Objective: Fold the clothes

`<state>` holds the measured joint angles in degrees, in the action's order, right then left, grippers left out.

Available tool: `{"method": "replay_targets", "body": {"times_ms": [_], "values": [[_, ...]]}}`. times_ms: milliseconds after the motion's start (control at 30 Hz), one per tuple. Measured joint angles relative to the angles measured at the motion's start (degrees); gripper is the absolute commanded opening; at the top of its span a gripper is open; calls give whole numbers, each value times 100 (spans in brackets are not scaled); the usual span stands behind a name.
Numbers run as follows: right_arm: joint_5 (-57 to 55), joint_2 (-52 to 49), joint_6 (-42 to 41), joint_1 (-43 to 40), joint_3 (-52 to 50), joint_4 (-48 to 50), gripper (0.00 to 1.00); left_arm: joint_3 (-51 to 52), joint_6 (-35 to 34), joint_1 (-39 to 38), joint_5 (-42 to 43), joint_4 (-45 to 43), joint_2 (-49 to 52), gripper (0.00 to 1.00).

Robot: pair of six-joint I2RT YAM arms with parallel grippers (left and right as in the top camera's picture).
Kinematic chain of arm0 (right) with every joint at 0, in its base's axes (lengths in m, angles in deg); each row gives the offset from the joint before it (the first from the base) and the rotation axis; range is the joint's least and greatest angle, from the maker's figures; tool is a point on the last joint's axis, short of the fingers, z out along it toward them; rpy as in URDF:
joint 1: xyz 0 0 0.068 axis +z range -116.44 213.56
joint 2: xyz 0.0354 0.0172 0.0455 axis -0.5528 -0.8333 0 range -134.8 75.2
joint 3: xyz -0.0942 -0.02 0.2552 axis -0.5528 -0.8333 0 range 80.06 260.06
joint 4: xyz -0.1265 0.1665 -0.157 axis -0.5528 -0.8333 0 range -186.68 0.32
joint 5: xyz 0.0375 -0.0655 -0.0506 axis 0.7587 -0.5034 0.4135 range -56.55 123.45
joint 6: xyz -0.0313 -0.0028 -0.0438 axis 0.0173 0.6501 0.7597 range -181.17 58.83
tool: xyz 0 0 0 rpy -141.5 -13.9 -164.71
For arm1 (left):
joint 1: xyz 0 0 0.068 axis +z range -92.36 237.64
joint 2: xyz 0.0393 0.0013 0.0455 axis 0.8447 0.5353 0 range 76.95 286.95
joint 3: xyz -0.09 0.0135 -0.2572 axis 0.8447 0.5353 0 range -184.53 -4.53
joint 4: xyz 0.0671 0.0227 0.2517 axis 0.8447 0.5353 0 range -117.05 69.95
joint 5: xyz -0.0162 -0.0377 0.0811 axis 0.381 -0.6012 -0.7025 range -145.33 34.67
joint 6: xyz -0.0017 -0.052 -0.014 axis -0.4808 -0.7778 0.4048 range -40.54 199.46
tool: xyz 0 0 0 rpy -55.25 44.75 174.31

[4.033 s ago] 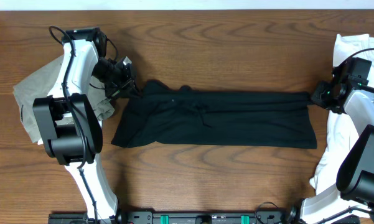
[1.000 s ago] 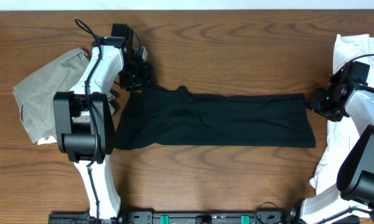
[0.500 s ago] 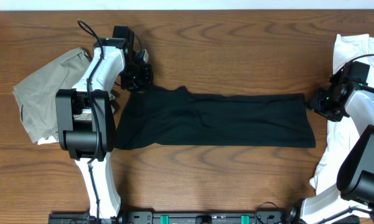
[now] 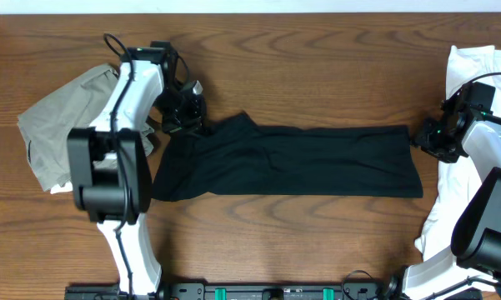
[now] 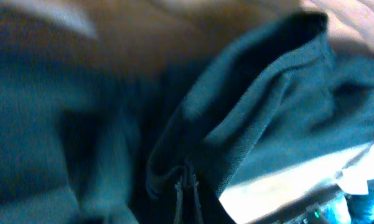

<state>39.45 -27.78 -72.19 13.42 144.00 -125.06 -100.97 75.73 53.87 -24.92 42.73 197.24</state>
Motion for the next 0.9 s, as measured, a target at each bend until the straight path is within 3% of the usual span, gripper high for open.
{"method": "replay_targets", "body": {"times_ms": [200,467,900], "values": [[0,0,0,0,0,-2,53,0,101,0,92,671,-636,5],[0,-2,-2,0,0,-22,53,146,103,0,-225,1296,-649,6],[0,0,-2,0,0,-76,54,966,105,0,-385,1047,-647,13]]}}
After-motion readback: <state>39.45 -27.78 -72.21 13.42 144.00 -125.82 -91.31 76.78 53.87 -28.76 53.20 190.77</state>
